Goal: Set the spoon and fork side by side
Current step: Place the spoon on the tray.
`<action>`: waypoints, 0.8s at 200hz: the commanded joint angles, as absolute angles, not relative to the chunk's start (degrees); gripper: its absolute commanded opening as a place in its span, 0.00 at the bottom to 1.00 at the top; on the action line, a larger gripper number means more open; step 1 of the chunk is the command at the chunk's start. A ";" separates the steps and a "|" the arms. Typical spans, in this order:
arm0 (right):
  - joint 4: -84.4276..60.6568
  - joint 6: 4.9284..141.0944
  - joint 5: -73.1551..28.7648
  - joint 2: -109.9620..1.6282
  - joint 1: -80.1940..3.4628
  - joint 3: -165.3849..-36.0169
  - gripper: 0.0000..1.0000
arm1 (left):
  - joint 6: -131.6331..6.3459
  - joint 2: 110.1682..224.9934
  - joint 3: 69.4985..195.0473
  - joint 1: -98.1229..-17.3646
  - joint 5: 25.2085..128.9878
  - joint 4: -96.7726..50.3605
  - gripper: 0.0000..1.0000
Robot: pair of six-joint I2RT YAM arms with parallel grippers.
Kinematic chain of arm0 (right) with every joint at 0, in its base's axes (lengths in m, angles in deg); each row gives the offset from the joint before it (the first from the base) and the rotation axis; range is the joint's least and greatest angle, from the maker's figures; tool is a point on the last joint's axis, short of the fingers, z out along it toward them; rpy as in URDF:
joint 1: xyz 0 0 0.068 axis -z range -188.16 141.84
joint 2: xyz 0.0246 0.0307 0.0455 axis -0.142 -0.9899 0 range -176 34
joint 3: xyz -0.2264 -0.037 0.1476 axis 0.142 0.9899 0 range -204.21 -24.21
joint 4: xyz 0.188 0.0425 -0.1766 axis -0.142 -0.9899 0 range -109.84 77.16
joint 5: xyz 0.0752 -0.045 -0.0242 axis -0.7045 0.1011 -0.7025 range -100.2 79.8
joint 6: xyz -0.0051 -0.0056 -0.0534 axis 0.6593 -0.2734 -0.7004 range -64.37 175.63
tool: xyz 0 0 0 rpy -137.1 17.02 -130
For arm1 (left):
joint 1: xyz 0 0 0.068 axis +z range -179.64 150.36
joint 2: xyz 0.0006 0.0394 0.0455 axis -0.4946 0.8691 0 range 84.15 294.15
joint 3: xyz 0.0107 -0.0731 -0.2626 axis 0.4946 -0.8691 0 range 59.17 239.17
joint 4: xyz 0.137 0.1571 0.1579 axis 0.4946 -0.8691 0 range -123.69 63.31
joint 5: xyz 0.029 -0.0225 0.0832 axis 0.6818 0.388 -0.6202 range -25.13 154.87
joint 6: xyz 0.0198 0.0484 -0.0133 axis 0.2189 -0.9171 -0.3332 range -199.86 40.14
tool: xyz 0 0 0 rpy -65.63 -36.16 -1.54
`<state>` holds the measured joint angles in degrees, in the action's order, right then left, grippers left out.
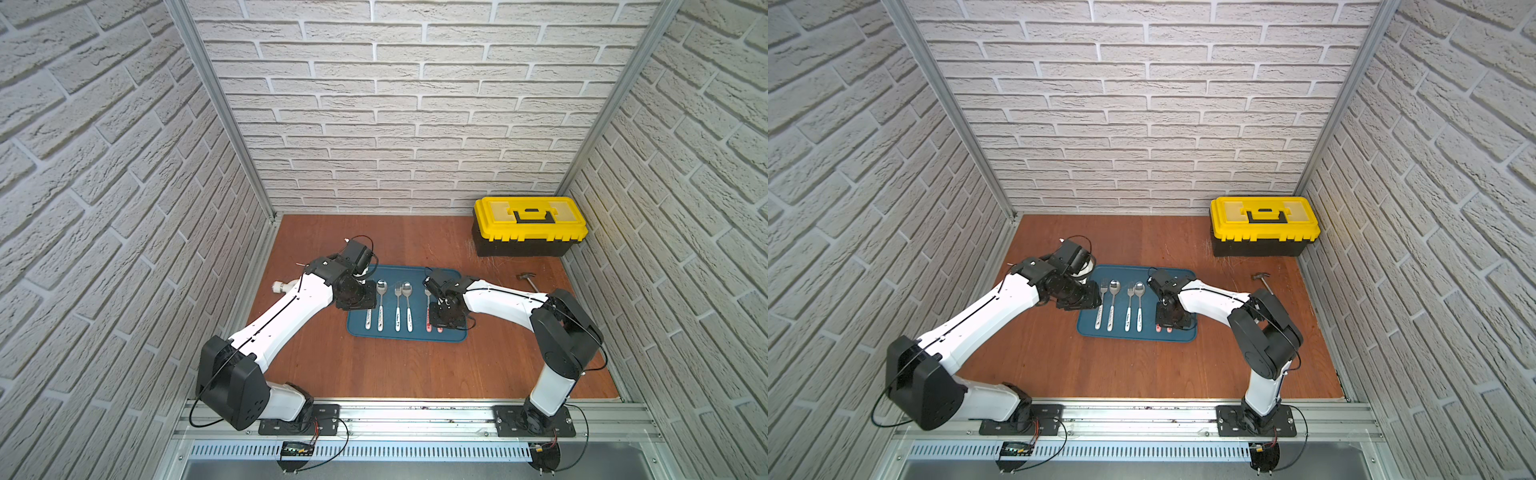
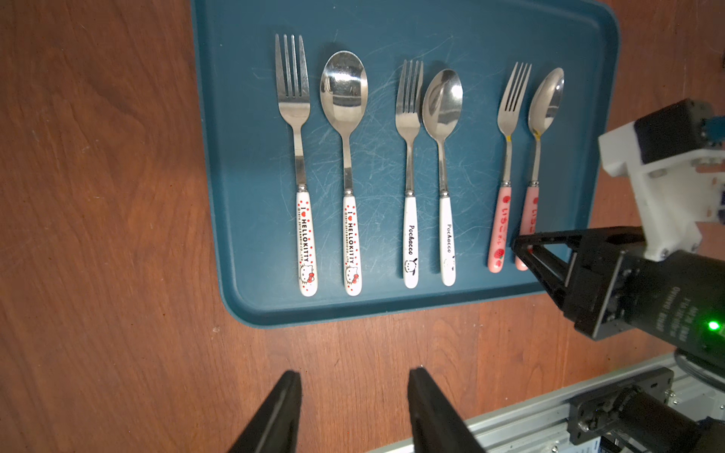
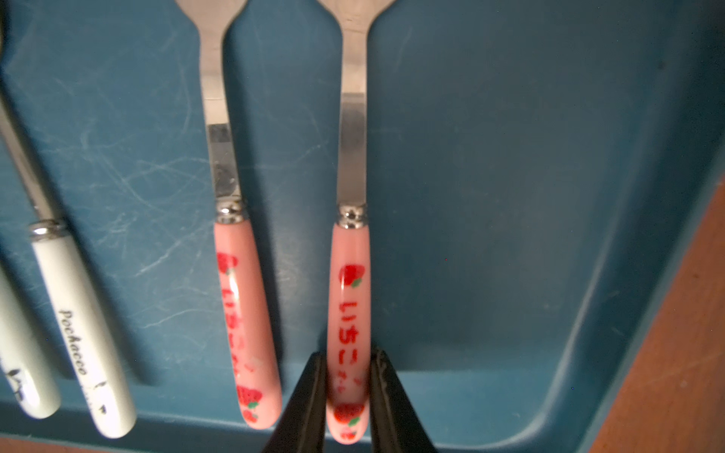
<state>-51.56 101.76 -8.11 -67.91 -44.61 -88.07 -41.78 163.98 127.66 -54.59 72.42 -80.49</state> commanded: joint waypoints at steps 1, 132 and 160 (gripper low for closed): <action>-50.72 102.73 -8.35 -68.79 -45.23 -88.48 0.24 | -42.60 163.25 128.12 -54.19 72.47 -80.57 0.50; -52.78 102.76 -6.17 -65.94 -46.04 -88.61 0.34 | -42.51 162.67 128.40 -54.18 72.35 -80.85 0.50; -55.32 101.95 -4.53 -63.39 -46.13 -89.93 0.35 | -41.49 162.86 129.15 -54.08 71.71 -81.18 0.51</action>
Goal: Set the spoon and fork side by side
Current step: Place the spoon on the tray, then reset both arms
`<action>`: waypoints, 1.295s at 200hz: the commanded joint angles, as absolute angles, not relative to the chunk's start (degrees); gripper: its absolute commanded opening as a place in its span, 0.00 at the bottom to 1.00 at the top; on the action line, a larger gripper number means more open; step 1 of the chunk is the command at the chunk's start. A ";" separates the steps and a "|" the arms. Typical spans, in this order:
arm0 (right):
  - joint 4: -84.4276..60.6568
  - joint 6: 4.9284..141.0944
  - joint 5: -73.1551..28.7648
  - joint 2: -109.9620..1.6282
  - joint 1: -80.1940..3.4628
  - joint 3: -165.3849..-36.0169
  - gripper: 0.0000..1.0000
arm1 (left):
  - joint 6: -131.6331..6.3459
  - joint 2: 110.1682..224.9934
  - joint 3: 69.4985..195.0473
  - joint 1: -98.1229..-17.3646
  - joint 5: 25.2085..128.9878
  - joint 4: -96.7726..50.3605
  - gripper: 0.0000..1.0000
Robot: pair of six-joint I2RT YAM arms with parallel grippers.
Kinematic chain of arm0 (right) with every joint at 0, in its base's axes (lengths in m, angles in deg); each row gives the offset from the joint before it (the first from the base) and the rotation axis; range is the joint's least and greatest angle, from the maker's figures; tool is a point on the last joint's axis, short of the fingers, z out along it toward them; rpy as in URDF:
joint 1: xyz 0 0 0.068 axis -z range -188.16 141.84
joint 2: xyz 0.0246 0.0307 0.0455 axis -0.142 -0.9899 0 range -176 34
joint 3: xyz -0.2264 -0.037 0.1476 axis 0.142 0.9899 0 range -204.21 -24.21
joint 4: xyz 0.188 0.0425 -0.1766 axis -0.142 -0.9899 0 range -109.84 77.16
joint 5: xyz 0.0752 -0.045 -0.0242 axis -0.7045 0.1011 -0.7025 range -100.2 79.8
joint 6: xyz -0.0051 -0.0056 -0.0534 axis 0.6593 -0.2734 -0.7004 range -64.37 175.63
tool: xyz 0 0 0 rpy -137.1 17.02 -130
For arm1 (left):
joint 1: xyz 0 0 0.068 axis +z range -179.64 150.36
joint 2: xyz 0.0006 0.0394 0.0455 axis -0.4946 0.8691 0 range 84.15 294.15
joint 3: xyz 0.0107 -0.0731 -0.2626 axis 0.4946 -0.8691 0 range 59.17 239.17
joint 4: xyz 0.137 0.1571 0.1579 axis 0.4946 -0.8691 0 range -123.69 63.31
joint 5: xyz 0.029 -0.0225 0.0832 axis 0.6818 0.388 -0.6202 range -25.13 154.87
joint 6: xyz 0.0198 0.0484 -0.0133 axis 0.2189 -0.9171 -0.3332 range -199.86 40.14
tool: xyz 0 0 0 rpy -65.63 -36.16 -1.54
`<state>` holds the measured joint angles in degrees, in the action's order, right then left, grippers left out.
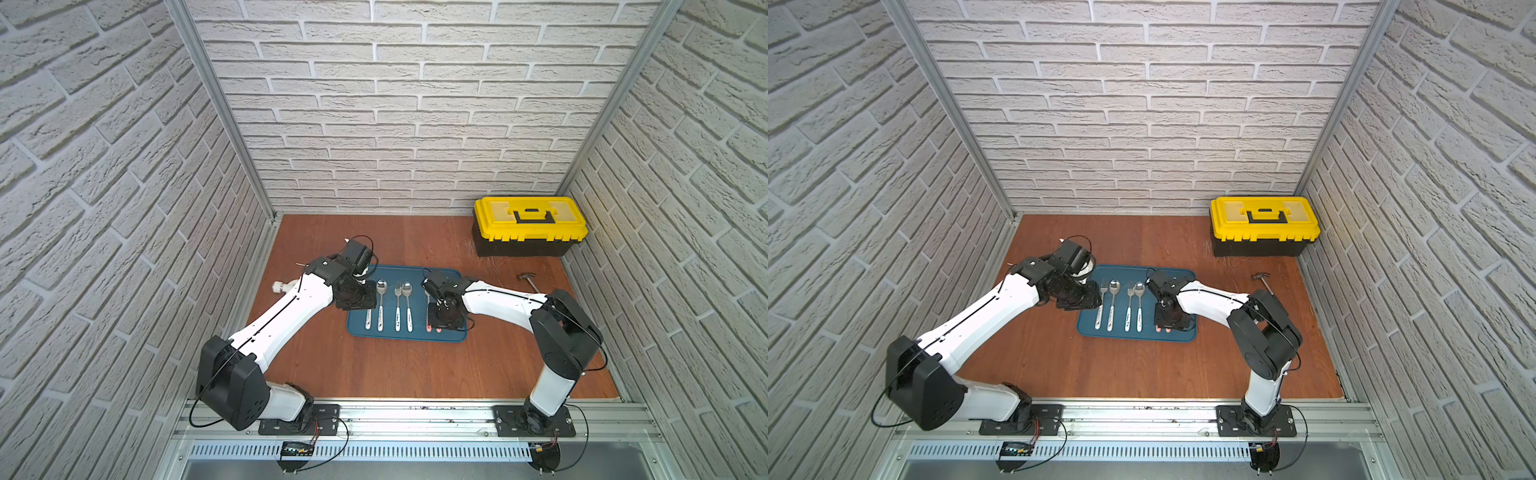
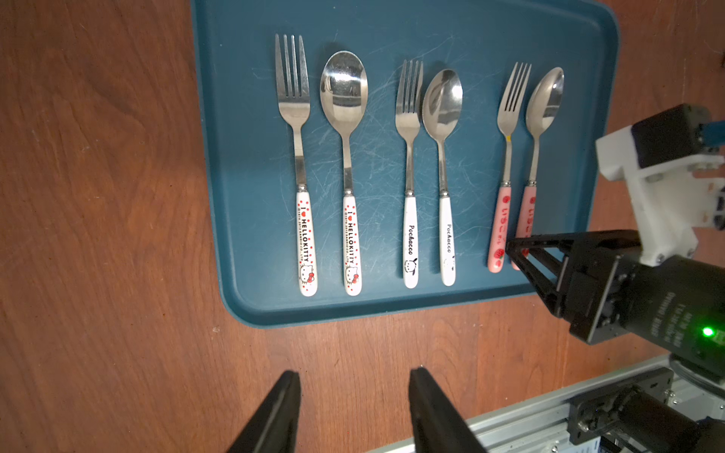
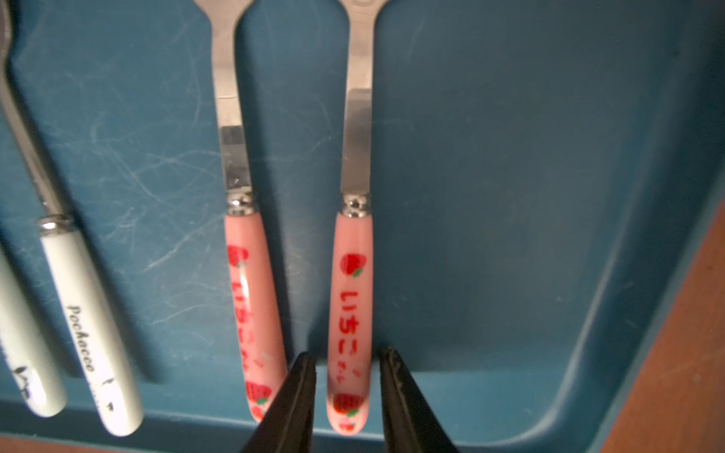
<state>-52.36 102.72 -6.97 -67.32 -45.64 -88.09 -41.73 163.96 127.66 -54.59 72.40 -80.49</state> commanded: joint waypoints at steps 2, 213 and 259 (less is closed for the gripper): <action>-55.52 101.97 -4.43 -63.21 -46.15 -90.01 0.36 | -41.40 162.89 129.20 -54.12 71.65 -81.18 0.51; -34.21 52.55 0.20 -38.40 -14.69 -80.37 0.99 | -65.50 141.56 90.05 -16.35 59.36 -7.25 0.98; -25.11 57.80 -10.84 -33.89 -5.07 -75.15 0.99 | -74.73 146.32 86.12 -13.99 68.68 -3.81 0.98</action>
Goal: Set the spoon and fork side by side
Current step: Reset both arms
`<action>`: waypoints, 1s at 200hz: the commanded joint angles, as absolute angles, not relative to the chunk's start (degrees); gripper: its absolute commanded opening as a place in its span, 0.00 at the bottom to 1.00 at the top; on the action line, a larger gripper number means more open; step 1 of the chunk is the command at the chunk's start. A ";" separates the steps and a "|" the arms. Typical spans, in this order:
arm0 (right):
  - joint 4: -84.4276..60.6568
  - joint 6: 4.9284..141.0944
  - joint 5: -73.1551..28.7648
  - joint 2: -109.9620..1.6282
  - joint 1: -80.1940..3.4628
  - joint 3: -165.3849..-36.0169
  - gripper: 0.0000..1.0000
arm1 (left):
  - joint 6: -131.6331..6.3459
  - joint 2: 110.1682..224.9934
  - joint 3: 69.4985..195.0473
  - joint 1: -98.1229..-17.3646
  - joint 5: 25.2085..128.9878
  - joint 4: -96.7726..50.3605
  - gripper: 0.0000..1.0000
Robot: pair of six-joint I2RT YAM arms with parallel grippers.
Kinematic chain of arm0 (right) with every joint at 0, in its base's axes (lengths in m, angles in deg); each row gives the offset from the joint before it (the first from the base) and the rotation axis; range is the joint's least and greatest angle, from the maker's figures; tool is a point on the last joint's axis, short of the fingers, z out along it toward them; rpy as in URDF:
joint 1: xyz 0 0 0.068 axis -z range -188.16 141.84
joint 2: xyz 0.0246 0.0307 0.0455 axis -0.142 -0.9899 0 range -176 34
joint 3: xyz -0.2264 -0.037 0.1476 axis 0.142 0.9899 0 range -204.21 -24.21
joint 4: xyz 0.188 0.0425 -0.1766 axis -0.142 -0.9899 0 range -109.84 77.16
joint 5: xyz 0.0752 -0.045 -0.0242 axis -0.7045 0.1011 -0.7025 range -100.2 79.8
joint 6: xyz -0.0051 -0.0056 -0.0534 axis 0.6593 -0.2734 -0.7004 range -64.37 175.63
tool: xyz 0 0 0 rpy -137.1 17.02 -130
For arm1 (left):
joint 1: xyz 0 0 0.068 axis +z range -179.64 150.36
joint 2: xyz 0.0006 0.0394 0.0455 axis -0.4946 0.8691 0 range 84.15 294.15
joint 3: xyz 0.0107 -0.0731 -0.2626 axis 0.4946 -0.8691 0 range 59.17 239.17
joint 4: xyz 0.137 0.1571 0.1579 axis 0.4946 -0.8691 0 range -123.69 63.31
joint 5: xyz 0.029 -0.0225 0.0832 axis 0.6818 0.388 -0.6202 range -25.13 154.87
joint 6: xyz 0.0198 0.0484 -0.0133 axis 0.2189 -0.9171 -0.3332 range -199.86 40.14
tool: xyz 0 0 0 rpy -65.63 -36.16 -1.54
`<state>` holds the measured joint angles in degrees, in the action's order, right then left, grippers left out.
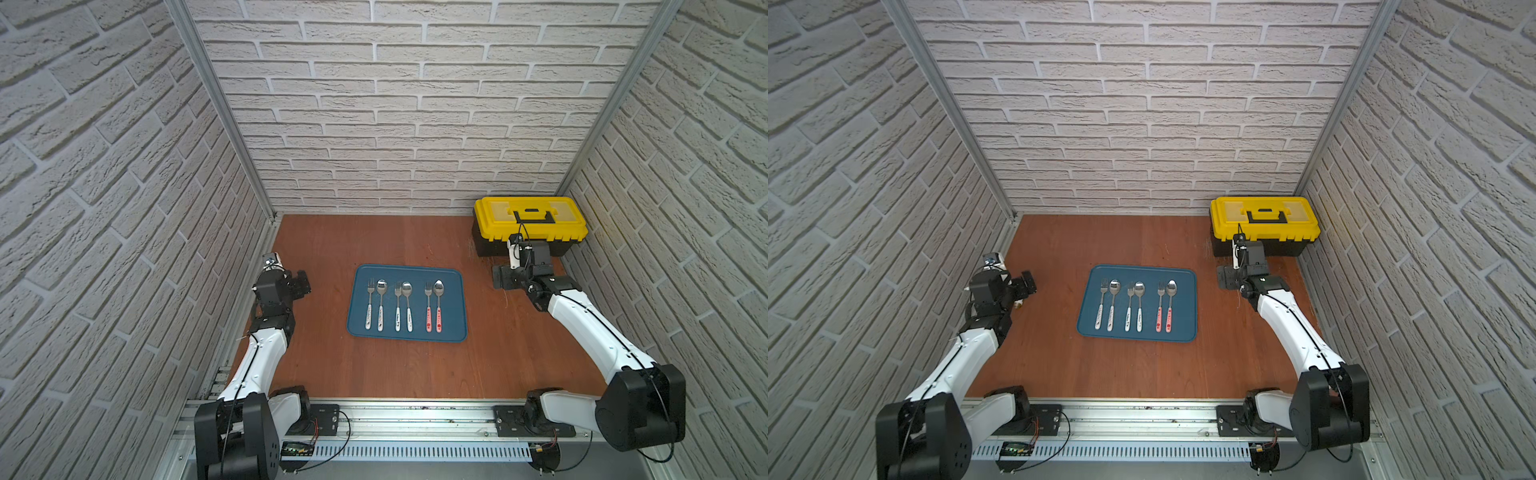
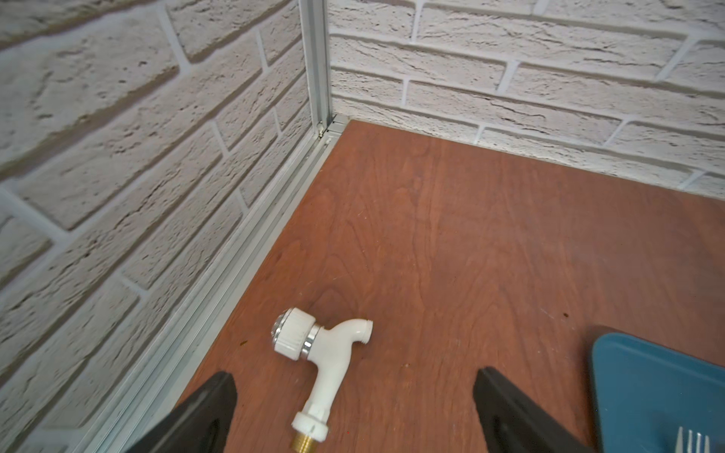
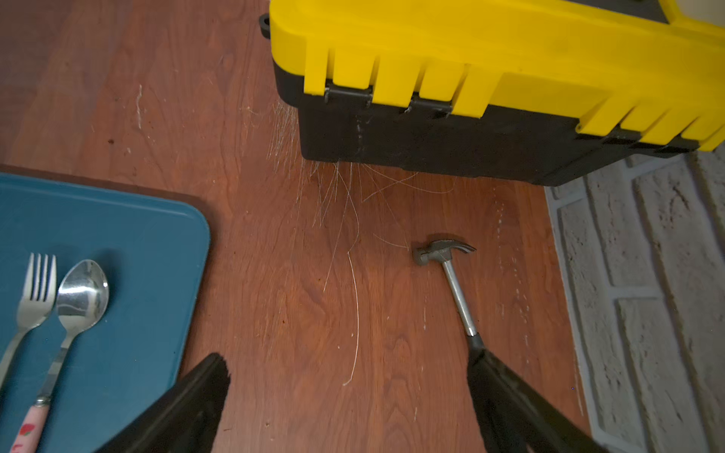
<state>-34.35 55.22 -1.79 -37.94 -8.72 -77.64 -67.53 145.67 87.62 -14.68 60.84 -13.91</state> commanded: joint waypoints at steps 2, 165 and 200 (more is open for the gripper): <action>-24.76 58.02 -11.17 -33.80 -4.78 -74.80 0.99 | -74.63 146.47 85.92 -14.00 68.59 -3.70 0.98; 23.88 58.46 -18.15 -40.54 1.07 -46.88 0.99 | -76.32 172.52 77.57 -22.48 65.38 29.99 0.98; 28.64 57.40 -20.44 -41.04 1.11 -44.15 0.99 | -77.14 173.13 79.79 -22.83 66.06 27.15 0.98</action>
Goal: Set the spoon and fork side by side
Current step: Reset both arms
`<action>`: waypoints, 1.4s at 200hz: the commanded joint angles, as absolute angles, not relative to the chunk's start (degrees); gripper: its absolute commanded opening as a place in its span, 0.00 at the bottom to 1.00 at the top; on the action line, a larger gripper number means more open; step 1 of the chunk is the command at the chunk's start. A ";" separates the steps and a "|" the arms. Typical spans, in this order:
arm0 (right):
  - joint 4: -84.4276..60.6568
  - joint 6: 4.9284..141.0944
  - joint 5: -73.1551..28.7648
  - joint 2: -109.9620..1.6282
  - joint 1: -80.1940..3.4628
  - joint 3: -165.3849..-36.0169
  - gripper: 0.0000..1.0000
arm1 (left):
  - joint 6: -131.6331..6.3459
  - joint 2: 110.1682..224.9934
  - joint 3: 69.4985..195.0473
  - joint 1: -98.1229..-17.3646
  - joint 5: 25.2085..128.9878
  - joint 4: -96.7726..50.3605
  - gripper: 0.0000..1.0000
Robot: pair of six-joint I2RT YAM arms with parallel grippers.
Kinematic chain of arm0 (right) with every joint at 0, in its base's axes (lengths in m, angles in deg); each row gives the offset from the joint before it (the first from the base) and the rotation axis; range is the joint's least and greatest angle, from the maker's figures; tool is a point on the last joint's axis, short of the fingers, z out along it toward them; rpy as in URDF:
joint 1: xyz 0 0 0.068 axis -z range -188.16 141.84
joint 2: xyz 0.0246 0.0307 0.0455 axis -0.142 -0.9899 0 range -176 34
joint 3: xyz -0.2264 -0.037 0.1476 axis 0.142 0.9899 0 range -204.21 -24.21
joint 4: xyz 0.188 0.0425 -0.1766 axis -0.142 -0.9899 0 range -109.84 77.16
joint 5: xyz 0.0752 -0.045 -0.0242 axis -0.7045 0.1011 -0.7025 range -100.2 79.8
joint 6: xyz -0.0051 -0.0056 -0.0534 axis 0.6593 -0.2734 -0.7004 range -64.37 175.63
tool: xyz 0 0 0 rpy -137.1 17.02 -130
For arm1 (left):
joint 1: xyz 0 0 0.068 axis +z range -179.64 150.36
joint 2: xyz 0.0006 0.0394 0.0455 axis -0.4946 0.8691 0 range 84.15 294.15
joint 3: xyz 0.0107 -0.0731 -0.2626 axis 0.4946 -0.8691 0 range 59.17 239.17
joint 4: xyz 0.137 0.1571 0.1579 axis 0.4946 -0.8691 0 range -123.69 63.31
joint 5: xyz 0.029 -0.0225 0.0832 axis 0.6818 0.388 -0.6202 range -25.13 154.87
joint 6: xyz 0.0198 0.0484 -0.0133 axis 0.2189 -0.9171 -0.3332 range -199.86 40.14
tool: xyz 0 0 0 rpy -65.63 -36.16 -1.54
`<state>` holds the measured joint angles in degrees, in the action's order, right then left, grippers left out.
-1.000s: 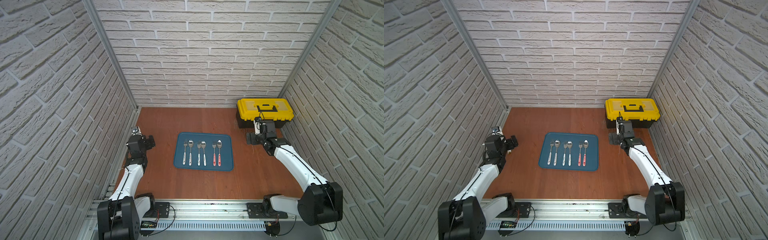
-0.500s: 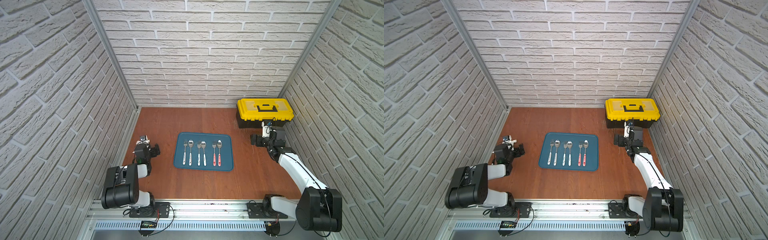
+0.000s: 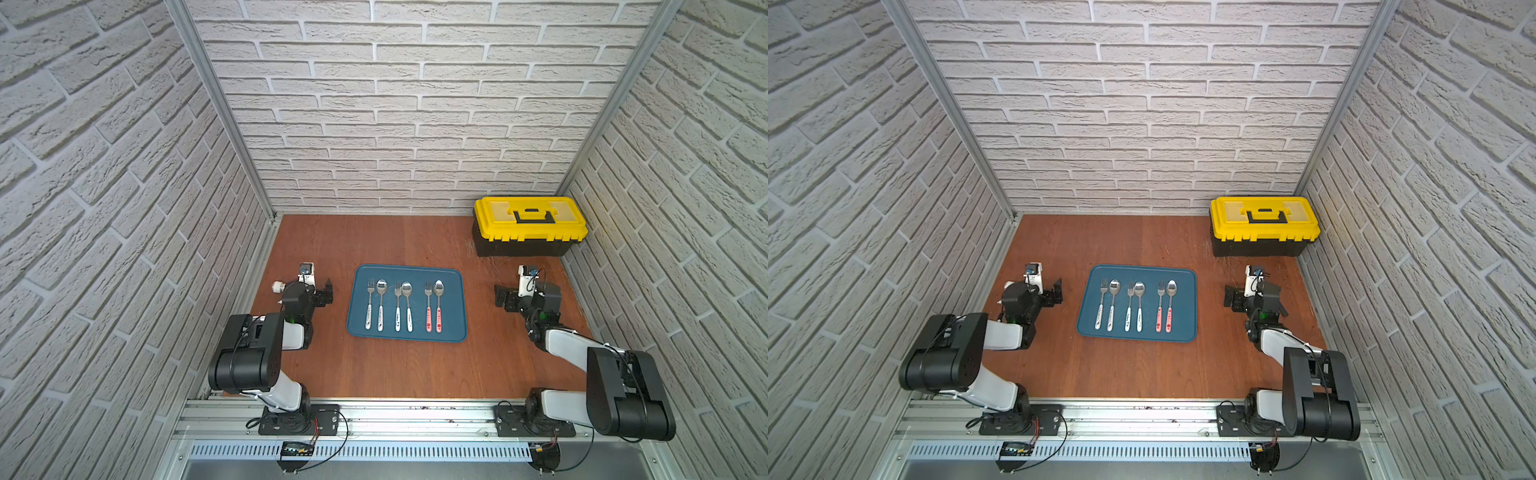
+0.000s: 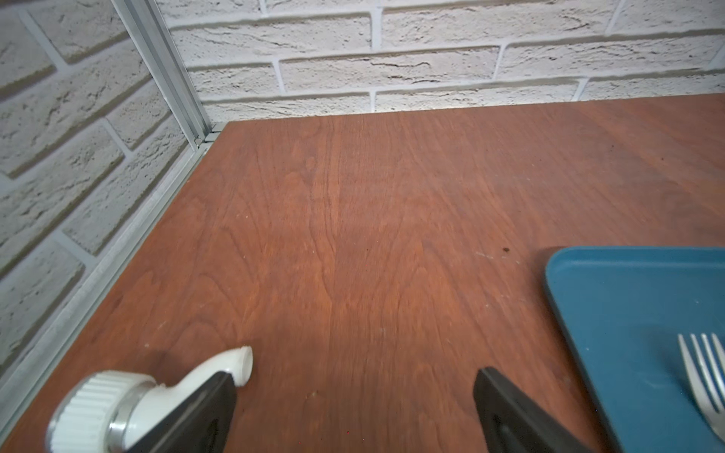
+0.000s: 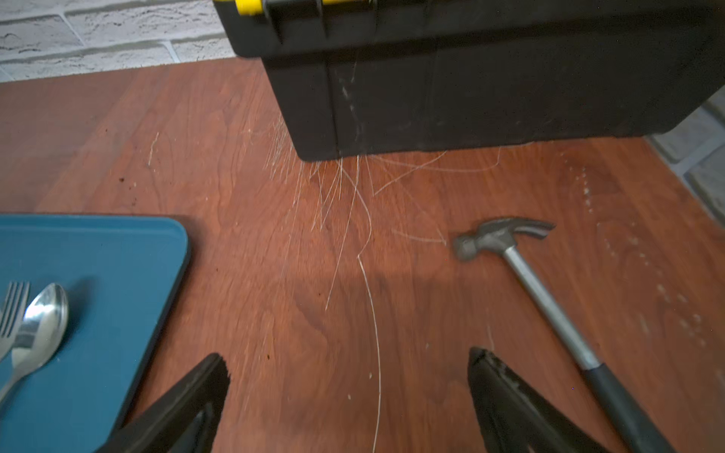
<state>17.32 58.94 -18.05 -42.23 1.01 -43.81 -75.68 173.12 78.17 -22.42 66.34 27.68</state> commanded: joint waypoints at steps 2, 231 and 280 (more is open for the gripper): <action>29.39 57.45 -20.56 -41.10 1.14 -43.87 0.99 | -77.27 173.35 79.75 -22.93 65.96 27.36 0.98; 42.71 53.96 -25.66 -54.95 -3.12 -44.84 0.99 | -79.21 173.10 81.45 -25.60 61.70 23.68 0.98; 42.71 53.97 -25.66 -54.95 -3.11 -44.86 0.99 | -79.16 173.10 81.49 -25.60 61.76 23.59 0.98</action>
<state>41.29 54.72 -25.88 -55.78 -2.82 -45.01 -78.69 173.14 80.49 -25.50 62.04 22.52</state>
